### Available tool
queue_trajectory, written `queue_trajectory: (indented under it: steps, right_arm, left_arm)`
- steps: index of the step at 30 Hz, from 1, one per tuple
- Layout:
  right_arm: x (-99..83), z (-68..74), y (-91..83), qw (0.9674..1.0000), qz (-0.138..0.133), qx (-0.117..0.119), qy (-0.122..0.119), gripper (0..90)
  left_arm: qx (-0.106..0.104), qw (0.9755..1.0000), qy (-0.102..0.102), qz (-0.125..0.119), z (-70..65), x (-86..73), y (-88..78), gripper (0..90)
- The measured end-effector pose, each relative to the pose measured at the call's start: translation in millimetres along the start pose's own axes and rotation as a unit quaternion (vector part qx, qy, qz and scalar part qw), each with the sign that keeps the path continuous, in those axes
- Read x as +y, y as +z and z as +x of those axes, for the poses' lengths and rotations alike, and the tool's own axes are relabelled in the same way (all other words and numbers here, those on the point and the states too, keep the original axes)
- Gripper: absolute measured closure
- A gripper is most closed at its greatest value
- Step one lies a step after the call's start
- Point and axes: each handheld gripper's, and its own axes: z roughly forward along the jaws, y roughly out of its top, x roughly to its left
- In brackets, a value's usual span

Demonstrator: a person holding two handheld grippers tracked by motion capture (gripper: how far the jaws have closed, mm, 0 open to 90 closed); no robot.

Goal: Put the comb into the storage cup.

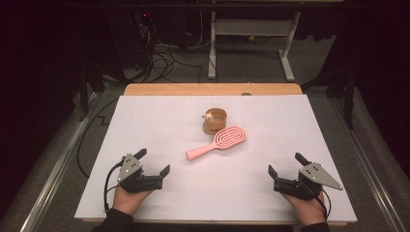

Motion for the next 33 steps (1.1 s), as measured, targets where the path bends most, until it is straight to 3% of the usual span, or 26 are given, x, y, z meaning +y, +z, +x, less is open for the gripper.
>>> queue_trajectory:
  steps: [28,33]
  right_arm:
    - [-1.6,-1.3,-0.6,0.9999,0.003,0.004,0.010,0.2]
    - [-1.7,-0.2,-0.2,0.9999,0.004,0.007,0.008,0.2]
  left_arm:
    - [-0.002,1.0000,-0.001,0.003,0.1,2.5,-1.2,0.0]
    - [-0.012,0.9999,0.007,0.001,0.0,1.9,-2.6,12.6]
